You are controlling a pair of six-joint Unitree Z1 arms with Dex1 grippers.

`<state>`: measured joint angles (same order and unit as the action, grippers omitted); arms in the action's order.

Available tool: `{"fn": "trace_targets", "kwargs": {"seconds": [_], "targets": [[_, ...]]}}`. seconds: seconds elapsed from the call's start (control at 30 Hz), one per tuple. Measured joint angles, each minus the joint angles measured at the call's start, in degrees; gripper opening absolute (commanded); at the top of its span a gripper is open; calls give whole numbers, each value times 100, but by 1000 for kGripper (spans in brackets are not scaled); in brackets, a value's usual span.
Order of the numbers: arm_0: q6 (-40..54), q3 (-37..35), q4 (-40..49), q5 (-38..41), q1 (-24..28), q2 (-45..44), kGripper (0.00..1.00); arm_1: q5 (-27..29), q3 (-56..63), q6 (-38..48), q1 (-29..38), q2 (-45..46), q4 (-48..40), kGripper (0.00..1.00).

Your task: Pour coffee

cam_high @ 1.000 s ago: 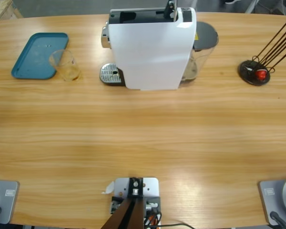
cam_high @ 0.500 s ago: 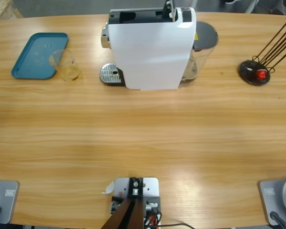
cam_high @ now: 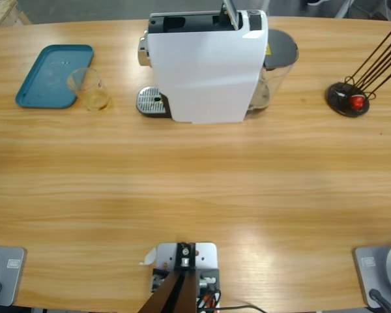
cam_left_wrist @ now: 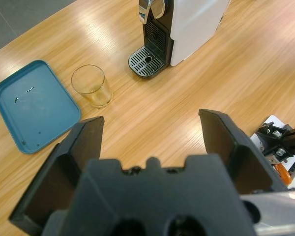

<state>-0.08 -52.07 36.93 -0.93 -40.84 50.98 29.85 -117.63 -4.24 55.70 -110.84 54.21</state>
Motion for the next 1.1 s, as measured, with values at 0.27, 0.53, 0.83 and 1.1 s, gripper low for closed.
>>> {"fn": "trace_targets", "kwargs": {"seconds": [0.27,0.53,0.83,1.1], "targets": [[0,0,0,0,0,0,830,-213,-107,0,4,-201,28,0],[0,0,0,0,0,0,830,-231,-241,0,13,-389,28,0],[0,0,0,0,0,0,830,-298,-530,0,230,-758,46,0],[0,0,0,0,0,-8,830,-319,-793,0,310,-975,119,0]]}}
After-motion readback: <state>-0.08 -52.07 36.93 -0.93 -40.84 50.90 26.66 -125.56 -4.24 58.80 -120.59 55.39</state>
